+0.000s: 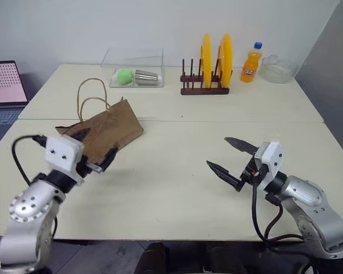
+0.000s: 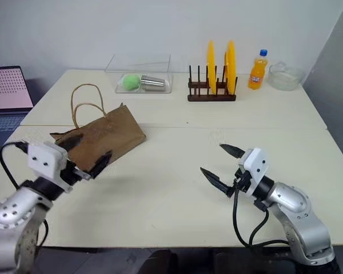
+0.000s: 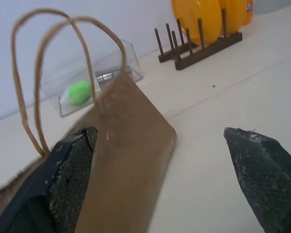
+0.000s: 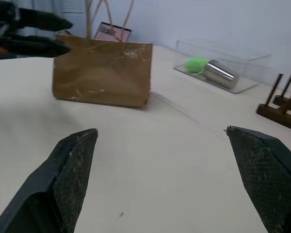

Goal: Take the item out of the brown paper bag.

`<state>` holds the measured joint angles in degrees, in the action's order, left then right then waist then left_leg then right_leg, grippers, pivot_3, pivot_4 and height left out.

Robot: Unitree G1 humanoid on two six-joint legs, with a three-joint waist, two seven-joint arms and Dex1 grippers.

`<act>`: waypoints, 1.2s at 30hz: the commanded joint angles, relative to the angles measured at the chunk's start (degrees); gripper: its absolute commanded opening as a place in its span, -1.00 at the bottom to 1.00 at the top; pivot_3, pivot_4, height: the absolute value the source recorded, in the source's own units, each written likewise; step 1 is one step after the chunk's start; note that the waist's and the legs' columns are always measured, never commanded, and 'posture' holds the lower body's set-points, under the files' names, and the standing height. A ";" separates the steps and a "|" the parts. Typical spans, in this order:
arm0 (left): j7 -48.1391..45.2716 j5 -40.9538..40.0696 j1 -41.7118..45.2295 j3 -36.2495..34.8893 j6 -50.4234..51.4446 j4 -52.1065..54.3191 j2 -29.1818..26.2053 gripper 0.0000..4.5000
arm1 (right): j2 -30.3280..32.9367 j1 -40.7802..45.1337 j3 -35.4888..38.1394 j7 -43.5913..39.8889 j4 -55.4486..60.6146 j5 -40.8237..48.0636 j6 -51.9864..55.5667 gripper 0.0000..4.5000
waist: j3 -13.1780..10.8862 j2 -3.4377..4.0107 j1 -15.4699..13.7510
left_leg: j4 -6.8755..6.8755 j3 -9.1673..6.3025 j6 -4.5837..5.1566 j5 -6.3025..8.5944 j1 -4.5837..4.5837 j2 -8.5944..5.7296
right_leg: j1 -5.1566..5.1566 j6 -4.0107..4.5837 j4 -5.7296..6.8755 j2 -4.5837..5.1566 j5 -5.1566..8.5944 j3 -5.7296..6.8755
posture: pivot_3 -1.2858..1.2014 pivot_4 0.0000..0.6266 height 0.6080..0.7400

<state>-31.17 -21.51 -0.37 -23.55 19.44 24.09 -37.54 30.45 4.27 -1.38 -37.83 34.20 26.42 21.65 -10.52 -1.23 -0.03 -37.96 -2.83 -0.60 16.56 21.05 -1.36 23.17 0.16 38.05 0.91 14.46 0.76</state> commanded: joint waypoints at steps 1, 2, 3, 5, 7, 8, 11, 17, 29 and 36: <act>-3.18 -3.70 4.23 -4.06 3.14 -3.55 -4.77 0.96 | 1.96 2.80 0.53 -2.10 4.30 4.49 3.44 1.00 | 0.00 0.00 0.07 | 0.00 0.01 0.00 0.00 0.00 0.00 | 0.00 0.00 -0.02 0.00 0.00 0.00 | 0.03 -0.52 1.00; -4.01 -4.68 5.47 -4.49 4.27 -4.62 -6.08 0.96 | 2.58 3.55 0.57 -2.41 4.69 5.30 4.37 1.00 | -0.01 -0.01 0.11 | 0.00 0.02 0.00 0.00 0.00 0.00 | 0.00 0.00 -0.02 0.00 0.00 -0.01 | 0.03 -0.52 1.00; -4.73 -5.56 6.45 -4.71 5.33 -5.38 -7.18 0.96 | 3.14 4.17 0.67 -2.68 4.99 5.95 5.17 1.00 | -0.01 -0.02 0.13 | 0.01 0.02 0.00 0.00 0.00 0.00 | 0.00 0.00 -0.04 0.00 0.00 -0.01 | 0.03 -0.52 1.00; -5.68 -6.46 7.86 -4.84 6.63 -6.52 -8.73 0.96 | 4.03 5.03 0.92 -2.84 5.43 7.16 6.69 1.00 | -0.01 -0.02 0.14 | 0.02 0.03 0.00 0.00 0.01 0.00 | 0.00 0.00 -0.07 0.01 0.00 -0.02 | 0.03 -0.52 1.00; -6.45 -7.02 9.61 -4.82 7.75 -8.30 -10.18 0.96 | 4.78 5.83 1.07 -2.76 5.72 7.76 7.80 1.00 | -0.02 -0.03 0.13 | 0.03 0.02 0.00 0.01 0.02 0.00 | 0.01 0.00 -0.08 0.01 0.00 -0.02 | 0.03 -0.52 1.00; -6.35 -7.22 10.78 -4.86 8.47 -9.45 -10.70 0.96 | 5.09 6.20 1.06 -2.67 5.84 7.96 8.26 1.00 | -0.03 -0.03 0.12 | 0.03 0.02 0.00 0.01 0.04 0.00 | 0.02 0.00 -0.08 0.01 0.00 -0.02 | 0.03 -0.52 1.00; -7.16 -5.94 13.88 -3.60 8.15 -12.89 -12.61 0.96 | 5.37 7.08 0.96 -2.26 5.97 8.07 8.99 1.00 | -0.05 -0.08 0.11 | 0.03 -0.02 0.00 0.01 0.05 0.00 | 0.04 0.00 -0.07 0.01 0.00 0.01 | 0.03 -0.52 1.00; -9.87 -4.44 19.61 -1.12 7.76 -19.43 -15.91 0.96 | 4.93 8.14 0.84 -1.34 6.15 7.83 9.88 1.00 | -0.06 -0.08 0.13 | 0.02 0.01 0.00 0.01 0.05 0.00 | 0.04 0.00 -0.07 0.01 0.00 -0.01 | 0.03 -0.52 1.00; -18.96 1.56 33.30 8.68 0.92 -36.72 -18.54 0.96 | 4.74 11.02 0.27 -1.39 6.37 7.98 11.14 1.00 | -0.07 -0.10 0.12 | 0.02 0.00 -0.01 0.01 0.12 0.00 | 0.11 0.00 -0.07 0.03 -0.01 0.01 | 0.03 -0.52 1.00; -22.49 4.94 42.07 13.01 -3.32 -45.78 -17.50 0.96 | 5.20 10.38 1.08 -0.96 7.77 8.35 12.12 1.00 | -0.07 -0.11 0.13 | 0.00 -0.01 0.00 0.01 0.30 -0.01 | 0.24 0.01 -0.07 0.03 -0.01 0.02 | 0.03 -0.52 1.00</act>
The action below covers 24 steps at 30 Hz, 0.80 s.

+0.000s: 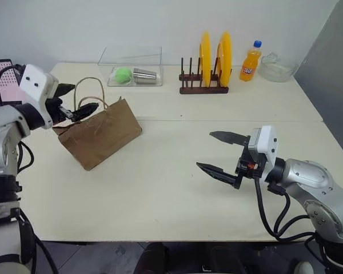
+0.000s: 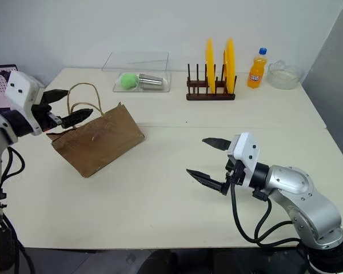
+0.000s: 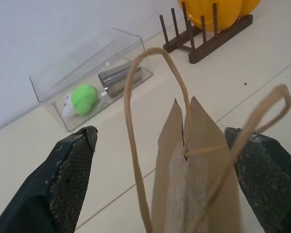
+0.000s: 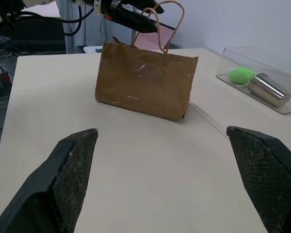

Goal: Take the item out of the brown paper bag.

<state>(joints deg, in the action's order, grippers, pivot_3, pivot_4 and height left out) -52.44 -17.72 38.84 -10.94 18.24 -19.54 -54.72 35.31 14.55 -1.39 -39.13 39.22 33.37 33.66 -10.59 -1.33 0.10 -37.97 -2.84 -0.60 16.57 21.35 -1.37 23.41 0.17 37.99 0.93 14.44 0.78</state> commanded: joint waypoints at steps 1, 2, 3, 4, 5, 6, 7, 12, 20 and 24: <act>-1.62 1.47 3.81 0.73 -2.55 -3.23 -0.29 0.96 | 0.39 0.01 1.18 0.38 2.95 1.49 0.25 1.00 | 0.00 0.00 0.01 | -0.01 0.00 0.00 0.00 0.05 0.00 | 0.05 0.01 0.02 0.00 -0.01 0.00 | 0.03 -0.52 1.00; -2.25 1.89 5.04 1.18 -3.26 -4.58 -0.23 0.96 | 0.44 -0.01 1.32 0.47 3.17 1.61 0.44 1.00 | 0.00 0.00 0.01 | -0.02 -0.01 0.00 0.00 0.11 0.00 | 0.12 0.01 0.03 0.00 -0.01 0.01 | 0.03 -0.52 1.00; -2.79 2.18 6.16 1.55 -3.71 -5.74 -0.13 0.96 | 0.51 0.01 1.44 0.52 3.35 1.74 0.61 1.00 | 0.00 0.00 0.00 | -0.02 -0.01 0.00 0.00 0.14 0.00 | 0.16 0.02 0.04 0.00 -0.02 0.01 | 0.03 -0.52 1.00; -3.19 2.39 6.92 1.81 -4.06 -6.61 -0.04 0.96 | 0.58 0.03 1.51 0.58 3.45 1.86 0.71 1.00 | 0.00 0.00 0.01 | -0.03 -0.02 0.00 0.00 0.16 0.00 | 0.17 0.04 0.05 0.00 -0.03 0.02 | 0.03 -0.52 1.00; -3.94 2.61 7.59 2.17 -4.58 -7.42 0.07 0.89 | 0.67 0.10 1.57 0.63 3.52 1.97 0.76 1.00 | 0.00 0.00 0.04 | -0.04 -0.02 0.00 0.00 0.18 0.00 | 0.18 0.21 0.05 0.00 -0.13 0.03 | 0.03 -0.52 1.00; -4.57 2.78 8.03 2.43 -4.91 -8.02 0.18 0.79 | 0.75 0.20 1.62 0.67 3.59 2.12 0.82 1.00 | 0.00 0.00 0.05 | -0.04 -0.02 0.00 0.00 0.19 0.00 | 0.19 0.21 0.04 0.00 -0.13 0.03 | 0.03 -0.52 1.00; -5.32 2.85 8.43 2.70 -5.02 -8.58 0.27 0.70 | 0.85 0.32 1.68 0.70 3.66 2.31 0.87 1.00 | 0.00 0.00 0.06 | -0.04 -0.01 0.00 0.00 0.20 -0.01 | 0.19 0.20 0.05 0.00 -0.13 0.03 | 0.03 -0.52 1.00; -7.95 3.77 9.70 3.99 -5.56 -11.03 0.43 0.03 | 1.00 0.89 2.10 0.64 4.12 3.42 0.86 1.00 | 0.00 0.00 0.07 | -0.05 -0.02 0.00 0.00 0.22 -0.02 | 0.21 0.20 0.06 0.00 -0.12 0.04 | 0.03 -0.52 1.00; -9.40 4.77 14.96 4.48 -7.64 -16.32 1.11 -0.99 | 1.37 0.78 2.58 0.74 4.87 4.67 0.96 1.00 | 0.00 -0.01 0.06 | -0.14 -0.08 0.01 -0.01 0.35 -0.03 | 0.27 0.18 0.08 0.00 -0.14 0.10 | 0.03 -0.52 1.00; -14.14 4.87 19.77 5.89 -7.96 -19.32 1.61 -0.99 | 1.82 0.84 2.74 0.76 5.29 5.10 1.26 1.00 | 0.00 -0.01 0.07 | -0.19 -0.10 0.01 -0.01 0.44 -0.04 | 0.33 0.17 0.10 -0.01 -0.14 0.13 | 0.03 -0.52 1.00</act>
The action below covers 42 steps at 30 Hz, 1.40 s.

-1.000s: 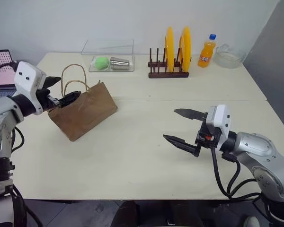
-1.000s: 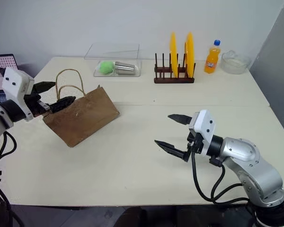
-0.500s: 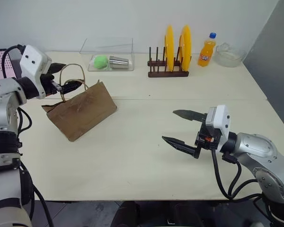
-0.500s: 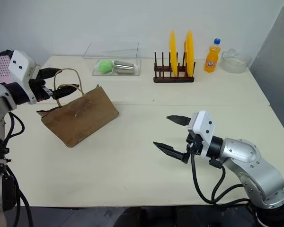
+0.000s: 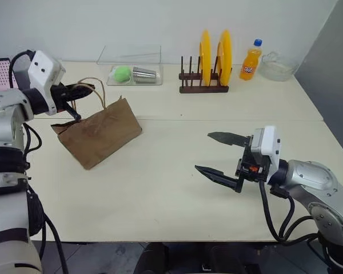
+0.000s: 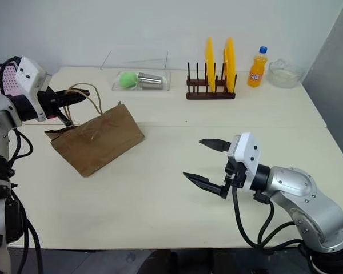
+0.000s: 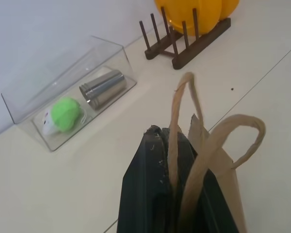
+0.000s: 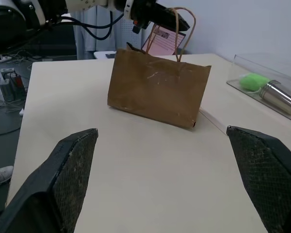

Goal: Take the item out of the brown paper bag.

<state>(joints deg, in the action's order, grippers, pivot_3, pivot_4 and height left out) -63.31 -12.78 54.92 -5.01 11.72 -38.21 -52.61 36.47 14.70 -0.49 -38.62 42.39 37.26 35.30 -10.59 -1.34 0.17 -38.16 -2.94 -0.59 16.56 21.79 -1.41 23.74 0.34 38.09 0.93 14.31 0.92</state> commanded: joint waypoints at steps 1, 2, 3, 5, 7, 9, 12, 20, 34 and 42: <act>-4.34 0.02 4.82 0.34 -1.39 -1.42 -0.28 -0.99 | 0.80 0.72 1.83 0.23 2.18 1.19 -0.28 1.00 | 0.00 0.00 0.01 | 0.00 0.00 0.00 0.00 0.00 0.00 | 0.00 0.00 0.00 0.00 0.00 0.00 | 0.03 -0.52 1.00; -5.83 0.40 6.26 1.10 -1.74 -2.29 0.05 -0.99 | 1.07 0.66 1.95 0.17 2.27 1.19 -0.16 1.00 | 0.00 -0.01 0.02 | -0.01 0.00 0.00 0.00 0.02 0.00 | 0.01 0.01 0.00 0.00 -0.01 0.00 | 0.03 -0.52 1.00; -7.01 0.86 7.60 1.75 -2.37 -3.22 0.42 -0.99 | 1.32 0.62 2.06 0.16 2.30 1.14 -0.06 1.00 | -0.01 -0.02 0.01 | -0.02 0.01 0.00 0.00 0.03 -0.01 | 0.01 0.02 0.01 0.00 -0.02 0.00 | 0.03 -0.52 1.00; -8.51 1.74 10.65 2.84 -3.33 -5.51 1.49 -0.99 | 1.75 0.47 2.61 0.33 2.36 1.34 0.22 1.00 | -0.01 -0.03 -0.09 | -0.04 -0.02 0.00 0.00 0.06 -0.01 | 0.02 0.02 0.01 0.00 -0.02 0.03 | 0.03 -0.52 1.00; -9.75 2.83 14.04 3.84 -4.71 -8.30 2.78 -0.99 | 2.18 0.23 3.56 0.73 2.43 1.73 0.69 1.00 | -0.03 -0.06 -0.12 | -0.09 -0.04 0.00 0.00 0.10 -0.02 | 0.02 0.01 0.01 0.00 -0.02 0.06 | 0.03 -0.52 1.00; -10.34 4.07 17.90 4.68 -6.50 -11.85 4.44 -0.99 | 2.83 -0.33 4.98 1.06 2.61 2.39 1.34 1.00 | -0.04 -0.07 -0.08 | -0.12 -0.04 0.01 0.00 0.12 -0.02 | 0.02 0.00 0.01 0.00 -0.02 0.06 | 0.03 -0.52 1.00; -11.17 5.42 23.04 5.34 -9.00 -16.85 7.46 -0.99 | 4.13 -1.47 6.86 1.53 3.10 2.87 2.12 1.00 | -0.06 -0.10 -0.06 | -0.18 -0.04 0.01 0.00 0.16 -0.03 | 0.02 -0.01 0.02 0.00 -0.03 0.06 | 0.03 -0.52 1.00; -13.32 7.47 30.85 5.95 -13.98 -25.31 16.09 -0.99 | 6.10 -4.03 10.14 4.50 5.54 4.93 5.03 1.00 | -0.07 -0.13 0.04 | -0.45 0.01 0.04 0.02 0.28 -0.02 | 0.02 -0.04 0.06 0.00 -0.05 0.07 | 0.03 -0.52 1.00; -5.66 7.31 36.60 2.92 -14.88 -33.11 30.31 -0.99 | 11.41 -15.76 20.83 10.00 9.42 7.29 13.55 1.00 | -0.13 -0.23 -0.02 | -0.82 0.15 0.10 0.05 0.68 -0.04 | 0.40 -0.16 0.52 0.01 -0.11 -0.05 | 0.03 -0.52 1.00; 0.97 7.54 37.49 1.11 -15.33 -35.20 34.67 -0.99 | 11.39 -18.62 23.27 10.69 11.12 8.36 13.64 1.00 | -0.15 -0.26 0.05 | -0.82 0.12 0.09 0.03 0.52 -0.03 | 0.40 -0.38 0.85 -0.02 0.02 -0.04 | 0.03 -0.52 1.00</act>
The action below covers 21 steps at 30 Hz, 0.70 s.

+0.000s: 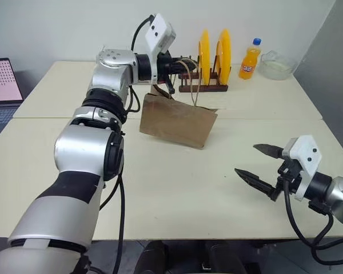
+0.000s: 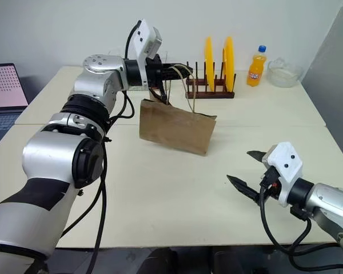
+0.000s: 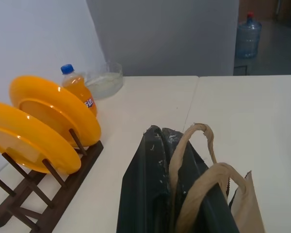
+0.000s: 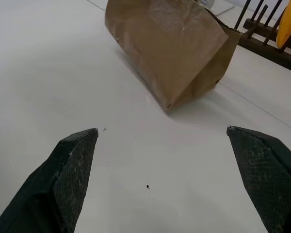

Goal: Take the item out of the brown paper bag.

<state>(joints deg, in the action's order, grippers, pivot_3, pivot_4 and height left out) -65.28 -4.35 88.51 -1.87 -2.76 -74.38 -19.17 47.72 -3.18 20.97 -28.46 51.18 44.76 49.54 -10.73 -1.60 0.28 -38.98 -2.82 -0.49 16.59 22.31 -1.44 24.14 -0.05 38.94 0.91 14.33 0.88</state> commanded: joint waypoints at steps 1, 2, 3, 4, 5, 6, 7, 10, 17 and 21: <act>3.79 -0.66 3.91 -2.17 -1.14 0.82 1.76 -0.99 | -0.03 -1.16 1.94 0.74 2.62 0.88 -0.69 1.00 | -0.01 -0.02 -0.11 | -0.01 0.01 0.00 0.00 0.00 0.00 | -0.01 0.00 0.00 0.00 0.00 0.00 | 0.03 -0.52 1.00; 4.39 -0.43 3.88 -2.30 -1.34 0.71 2.12 -0.99 | -0.13 -1.43 2.03 0.93 2.84 0.96 -0.74 1.00 | -0.01 -0.02 -0.12 | -0.03 0.03 0.00 0.00 0.01 -0.01 | -0.01 0.00 -0.01 0.01 0.00 -0.02 | 0.03 -0.52 1.00; 5.05 -0.27 3.82 -2.44 -1.30 0.58 2.43 -0.99 | -0.20 -1.60 2.05 1.13 3.01 1.00 -0.78 1.00 | -0.01 -0.02 -0.11 | -0.03 0.06 0.00 0.00 0.02 -0.02 | -0.01 0.00 -0.01 0.01 0.00 -0.06 | 0.03 -0.52 1.00; 5.62 -0.10 3.71 -2.46 -1.42 0.49 2.68 -0.99 | -0.25 -1.75 2.05 1.31 3.15 1.08 -0.81 1.00 | -0.01 -0.02 -0.09 | -0.03 0.08 0.00 0.00 0.01 -0.03 | -0.01 0.00 -0.02 0.02 0.00 -0.08 | 0.03 -0.52 1.00; 6.18 0.08 3.50 -2.45 -1.56 0.42 2.97 -0.99 | -0.25 -1.91 2.06 1.51 3.29 1.13 -0.87 1.00 | -0.01 -0.02 -0.03 | -0.03 0.09 0.00 0.00 0.01 -0.03 | 0.00 0.00 -0.02 0.02 0.00 -0.09 | 0.03 -0.52 1.00; 6.66 0.08 3.33 -2.55 -1.46 0.36 3.23 -0.99 | -0.23 -2.02 2.06 1.70 3.37 1.22 -0.92 1.00 | -0.01 -0.02 0.04 | -0.03 0.10 0.00 0.00 0.01 -0.02 | 0.00 0.00 -0.02 0.02 0.00 -0.10 | 0.03 -0.52 1.00; 7.10 0.05 3.07 -2.63 -1.31 0.30 3.52 -0.99 | -0.27 -2.04 2.04 1.95 3.47 1.32 -0.95 1.00 | -0.01 -0.02 0.04 | -0.03 0.09 0.00 0.00 0.01 -0.02 | 0.01 0.00 -0.02 0.01 0.00 -0.11 | 0.03 -0.52 1.00; 7.16 0.46 2.13 -2.29 -1.42 0.26 4.07 -0.99 | -0.27 -1.65 1.72 2.75 3.65 1.76 -0.90 1.00 | -0.01 -0.02 0.03 | -0.03 0.08 -0.01 0.00 0.00 -0.01 | 0.01 0.00 0.00 0.01 0.00 -0.08 | 0.03 -0.52 1.00; 7.67 4.76 -0.68 0.50 -4.68 0.06 4.00 -0.99 | 0.14 -0.51 1.13 3.98 3.64 2.90 -0.74 1.00 | -0.01 -0.02 0.02 | -0.03 0.09 -0.01 0.00 -0.04 -0.02 | 0.00 0.00 0.02 0.01 0.00 -0.10 | 0.03 -0.52 1.00; 7.73 5.32 -1.45 0.00 -5.10 -0.14 4.09 -0.99 | 0.27 0.20 1.07 4.47 3.60 3.68 -0.38 1.00 | -0.01 -0.02 -0.06 | -0.03 0.10 -0.01 0.00 -0.04 -0.02 | -0.01 0.01 0.02 0.01 -0.01 -0.11 | 0.03 -0.52 1.00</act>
<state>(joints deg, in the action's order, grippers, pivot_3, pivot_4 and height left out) -58.03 1.10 86.09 -1.46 -6.18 -75.19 -14.84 47.51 -3.66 21.22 -24.60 52.88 47.42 49.46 -10.74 -1.62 0.22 -39.00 -2.72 -0.50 16.58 22.27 -1.46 24.13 -0.04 38.96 0.93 14.32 0.77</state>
